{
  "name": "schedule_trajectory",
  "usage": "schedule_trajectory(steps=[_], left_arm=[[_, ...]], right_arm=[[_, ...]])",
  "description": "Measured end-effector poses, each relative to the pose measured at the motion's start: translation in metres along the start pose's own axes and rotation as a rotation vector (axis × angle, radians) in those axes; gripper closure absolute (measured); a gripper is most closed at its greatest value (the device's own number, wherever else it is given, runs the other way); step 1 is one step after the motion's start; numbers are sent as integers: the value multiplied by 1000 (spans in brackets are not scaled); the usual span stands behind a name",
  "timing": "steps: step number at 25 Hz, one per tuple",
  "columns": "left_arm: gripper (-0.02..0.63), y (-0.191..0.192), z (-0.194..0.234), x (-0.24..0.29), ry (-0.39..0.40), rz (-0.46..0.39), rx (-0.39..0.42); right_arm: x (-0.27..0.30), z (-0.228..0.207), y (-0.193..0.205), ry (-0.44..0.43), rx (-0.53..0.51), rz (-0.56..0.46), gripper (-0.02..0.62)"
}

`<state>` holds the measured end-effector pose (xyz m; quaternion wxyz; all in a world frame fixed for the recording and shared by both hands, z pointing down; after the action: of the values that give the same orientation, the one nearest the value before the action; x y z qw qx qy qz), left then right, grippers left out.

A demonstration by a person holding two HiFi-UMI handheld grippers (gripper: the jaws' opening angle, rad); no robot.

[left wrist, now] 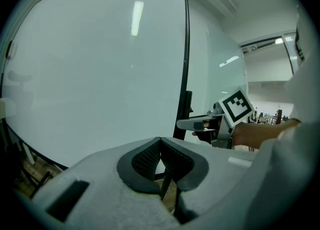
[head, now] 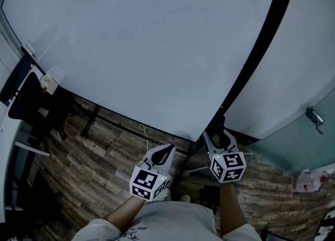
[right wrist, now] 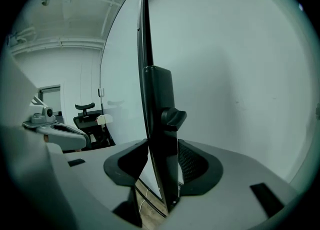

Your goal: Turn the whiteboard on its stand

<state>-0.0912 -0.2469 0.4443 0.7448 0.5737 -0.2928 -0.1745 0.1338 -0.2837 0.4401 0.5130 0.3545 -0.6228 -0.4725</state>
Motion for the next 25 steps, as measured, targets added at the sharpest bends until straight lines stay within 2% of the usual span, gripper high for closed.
schedule_trajectory(steps=[10,25], left_arm=[[595,2,0,0,-20,9,-7],[595,3,-4,-8,-29,4,-7]], right_arm=[[7,-2,-2,-32,-21,-2,411],[-9,-9,2,10,4,12,411]])
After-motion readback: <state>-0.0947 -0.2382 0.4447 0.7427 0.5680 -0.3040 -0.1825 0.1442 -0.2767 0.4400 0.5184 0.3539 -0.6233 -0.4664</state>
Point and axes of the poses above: the fingertips, and each gripper's own axes: x forward along the fingers, z to its left, y out of its underside, the point moved 9 cm from there along -x, backward along the fingers, and after that the axes turned 8 degrees about y, right-handed, at the moved point
